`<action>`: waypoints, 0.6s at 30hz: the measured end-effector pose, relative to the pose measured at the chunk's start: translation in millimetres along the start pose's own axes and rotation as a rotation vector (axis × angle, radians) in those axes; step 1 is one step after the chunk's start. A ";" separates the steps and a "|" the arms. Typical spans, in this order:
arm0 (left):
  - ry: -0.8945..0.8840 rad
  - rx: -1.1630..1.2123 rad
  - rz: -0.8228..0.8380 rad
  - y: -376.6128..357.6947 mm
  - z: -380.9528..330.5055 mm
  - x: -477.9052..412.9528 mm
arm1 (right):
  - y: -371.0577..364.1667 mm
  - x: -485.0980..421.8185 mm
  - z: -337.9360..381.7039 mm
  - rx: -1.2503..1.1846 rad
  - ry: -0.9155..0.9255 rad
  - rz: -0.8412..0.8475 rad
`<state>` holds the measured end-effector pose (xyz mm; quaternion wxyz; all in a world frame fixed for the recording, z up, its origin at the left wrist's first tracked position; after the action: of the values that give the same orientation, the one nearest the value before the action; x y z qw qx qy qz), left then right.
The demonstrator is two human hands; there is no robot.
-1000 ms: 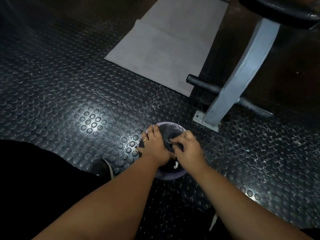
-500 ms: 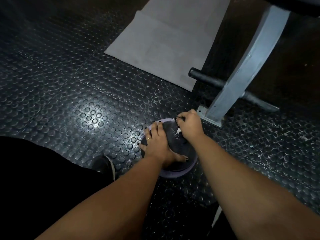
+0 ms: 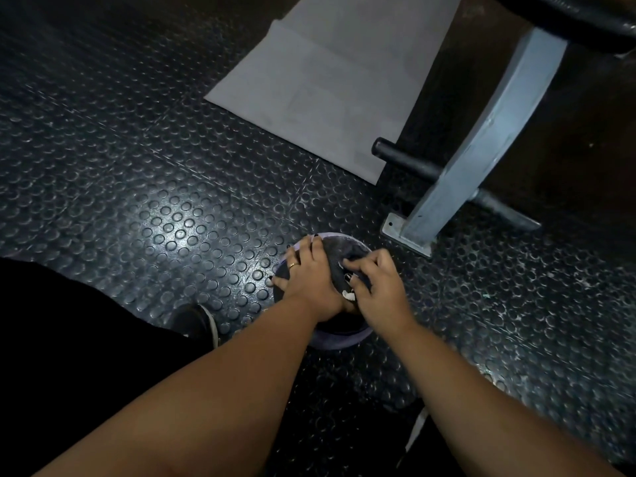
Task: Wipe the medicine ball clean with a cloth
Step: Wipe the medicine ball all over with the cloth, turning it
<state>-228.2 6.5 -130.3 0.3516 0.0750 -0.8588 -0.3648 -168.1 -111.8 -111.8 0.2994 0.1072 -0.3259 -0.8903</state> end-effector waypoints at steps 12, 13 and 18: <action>-0.012 -0.034 -0.066 -10.8 5.0 -7.8 | -15.6 -85.5 2.6 0.200 -0.099 0.128; -0.028 -0.042 -0.065 -11.7 4.0 -6.4 | -16.5 -92.1 0.1 0.217 -0.123 0.153; -0.006 -0.029 -0.055 -7.8 2.5 -2.7 | -10.7 -75.3 3.4 0.167 -0.108 0.158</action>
<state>-228.8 3.4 -138.2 0.3399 0.0922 -0.8521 -0.3871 -114.3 -58.1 -116.5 0.3407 0.0578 -0.4219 -0.8382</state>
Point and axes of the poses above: each hand's wrist, its own x-axis away from the middle knuckle, its own y-axis out of the back of the hand, z = x × y, the point moved 3 cm from there along -x, towards the middle knuckle, and after that the axes turned 4 degrees about -x, right-handed, at the moved point
